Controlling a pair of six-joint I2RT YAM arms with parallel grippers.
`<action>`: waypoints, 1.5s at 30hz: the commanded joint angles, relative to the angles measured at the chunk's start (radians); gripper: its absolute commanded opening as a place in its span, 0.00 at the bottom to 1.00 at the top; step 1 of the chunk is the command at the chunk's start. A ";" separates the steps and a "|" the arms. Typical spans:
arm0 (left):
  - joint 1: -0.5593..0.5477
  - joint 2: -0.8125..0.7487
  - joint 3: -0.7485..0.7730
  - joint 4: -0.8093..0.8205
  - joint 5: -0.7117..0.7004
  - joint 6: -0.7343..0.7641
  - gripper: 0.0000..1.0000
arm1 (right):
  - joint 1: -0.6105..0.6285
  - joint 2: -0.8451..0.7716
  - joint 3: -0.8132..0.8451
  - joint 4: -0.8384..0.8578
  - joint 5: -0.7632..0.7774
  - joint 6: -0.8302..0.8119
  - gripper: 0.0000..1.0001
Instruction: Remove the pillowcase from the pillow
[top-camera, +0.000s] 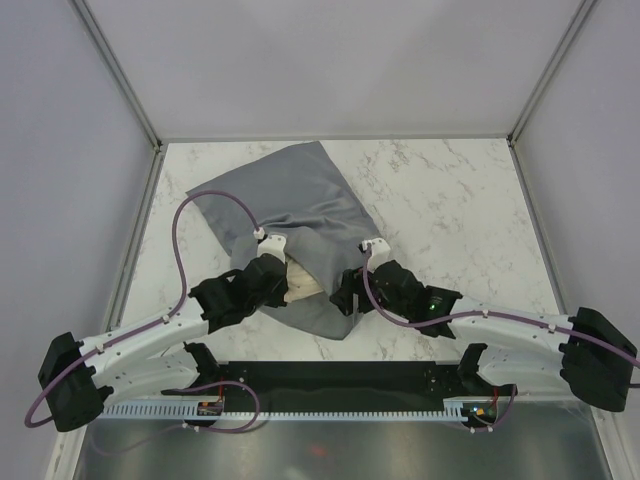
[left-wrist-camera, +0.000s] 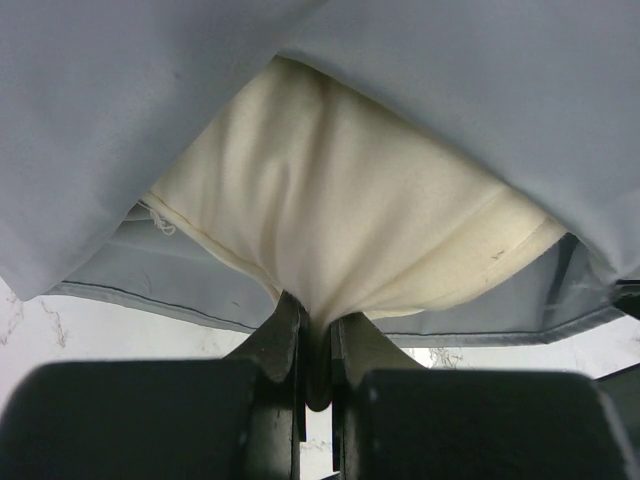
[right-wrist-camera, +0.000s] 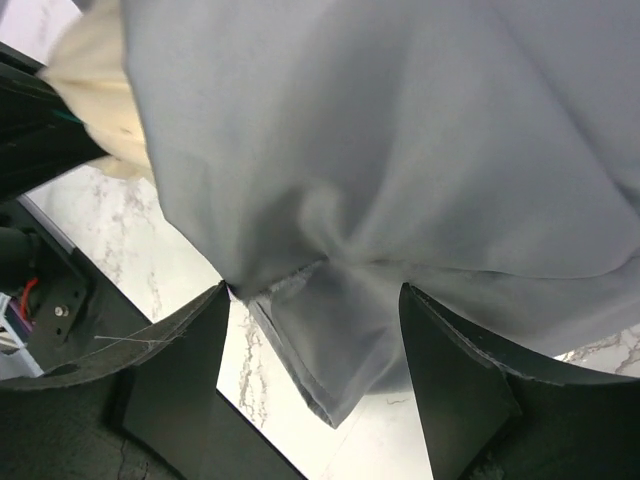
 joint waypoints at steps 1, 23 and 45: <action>0.009 -0.033 0.051 0.064 -0.057 -0.051 0.02 | 0.005 0.062 0.008 0.111 -0.040 0.024 0.76; 0.012 -0.179 0.024 -0.057 0.023 -0.031 0.02 | -0.170 -0.057 0.113 -0.209 0.187 -0.088 0.00; 0.013 -0.289 0.077 -0.106 0.066 -0.017 0.02 | -0.483 0.053 0.140 -0.212 0.131 -0.197 0.00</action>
